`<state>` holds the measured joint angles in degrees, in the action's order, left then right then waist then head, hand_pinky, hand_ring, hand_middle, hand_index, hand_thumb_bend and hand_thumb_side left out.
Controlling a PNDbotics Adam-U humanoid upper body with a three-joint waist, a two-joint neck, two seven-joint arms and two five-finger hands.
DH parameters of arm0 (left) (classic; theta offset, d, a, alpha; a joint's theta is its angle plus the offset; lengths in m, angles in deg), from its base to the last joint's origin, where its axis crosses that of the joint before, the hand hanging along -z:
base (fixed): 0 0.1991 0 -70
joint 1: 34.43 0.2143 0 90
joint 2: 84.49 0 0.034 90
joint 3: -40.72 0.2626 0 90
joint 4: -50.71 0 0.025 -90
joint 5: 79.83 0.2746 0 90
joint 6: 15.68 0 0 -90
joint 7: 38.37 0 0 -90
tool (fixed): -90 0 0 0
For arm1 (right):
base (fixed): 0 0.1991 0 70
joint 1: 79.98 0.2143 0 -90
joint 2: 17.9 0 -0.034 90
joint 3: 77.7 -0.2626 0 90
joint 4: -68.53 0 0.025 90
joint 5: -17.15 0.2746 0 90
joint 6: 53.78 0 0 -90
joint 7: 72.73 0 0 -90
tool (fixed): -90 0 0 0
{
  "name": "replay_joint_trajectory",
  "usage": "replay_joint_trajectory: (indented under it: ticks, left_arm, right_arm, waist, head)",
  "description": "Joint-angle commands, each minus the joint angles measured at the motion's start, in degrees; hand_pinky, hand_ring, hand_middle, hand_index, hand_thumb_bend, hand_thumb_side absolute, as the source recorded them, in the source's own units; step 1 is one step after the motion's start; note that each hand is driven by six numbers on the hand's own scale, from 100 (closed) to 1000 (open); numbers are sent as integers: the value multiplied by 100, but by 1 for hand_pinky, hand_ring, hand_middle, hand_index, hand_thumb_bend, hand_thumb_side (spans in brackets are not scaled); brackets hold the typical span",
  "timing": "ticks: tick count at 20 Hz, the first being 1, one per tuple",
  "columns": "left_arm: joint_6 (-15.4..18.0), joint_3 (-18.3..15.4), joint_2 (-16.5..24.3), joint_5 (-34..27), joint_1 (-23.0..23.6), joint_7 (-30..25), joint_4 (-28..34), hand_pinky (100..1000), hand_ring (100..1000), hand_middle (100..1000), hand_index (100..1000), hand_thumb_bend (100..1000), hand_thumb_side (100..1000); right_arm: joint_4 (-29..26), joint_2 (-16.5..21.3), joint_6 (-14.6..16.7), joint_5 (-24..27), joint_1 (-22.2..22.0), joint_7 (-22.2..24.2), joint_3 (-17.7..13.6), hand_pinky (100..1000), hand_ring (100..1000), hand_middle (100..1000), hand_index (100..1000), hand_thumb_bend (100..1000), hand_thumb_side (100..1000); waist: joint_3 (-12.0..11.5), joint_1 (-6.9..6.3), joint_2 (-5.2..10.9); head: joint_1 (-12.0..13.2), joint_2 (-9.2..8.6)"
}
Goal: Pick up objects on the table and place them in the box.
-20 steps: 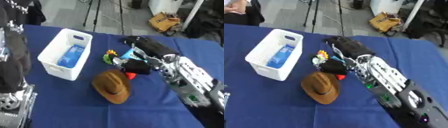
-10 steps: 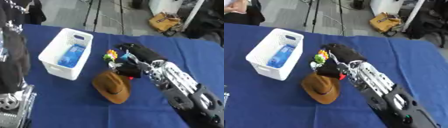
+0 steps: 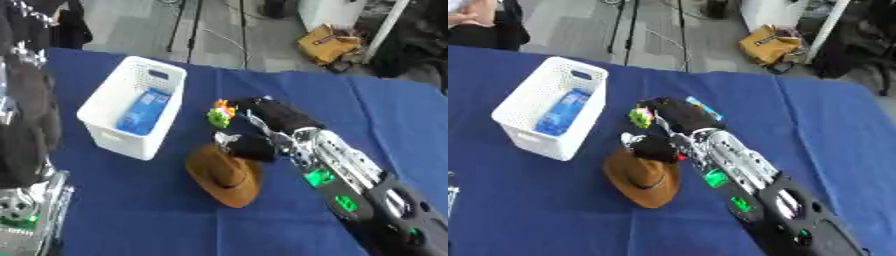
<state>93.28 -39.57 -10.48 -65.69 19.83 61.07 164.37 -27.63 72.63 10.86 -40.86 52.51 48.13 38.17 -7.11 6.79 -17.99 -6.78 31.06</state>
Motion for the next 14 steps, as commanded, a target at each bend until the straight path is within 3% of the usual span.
replay_joint_trajectory:
  ticks: [1, 14]
  left_arm:
    - [11, 5, -12, -19, -86, -20, 93, 911, 889, 847, 827, 100, 1000]
    - [26, 11, -31, -34, -124, -27, 93, 913, 887, 839, 814, 100, 1000]
  right_arm:
    - [60, -12, 46, -72, 32, -61, 23, 793, 934, 880, 1000, 332, 1000]
    - [414, -106, 134, -22, -15, -206, 79, 796, 941, 888, 1000, 335, 1000]
  waist:
    - [-10, -35, 104]
    - [-35, -48, 62]
  head:
    - [-17, -5]
    - [-63, -57]
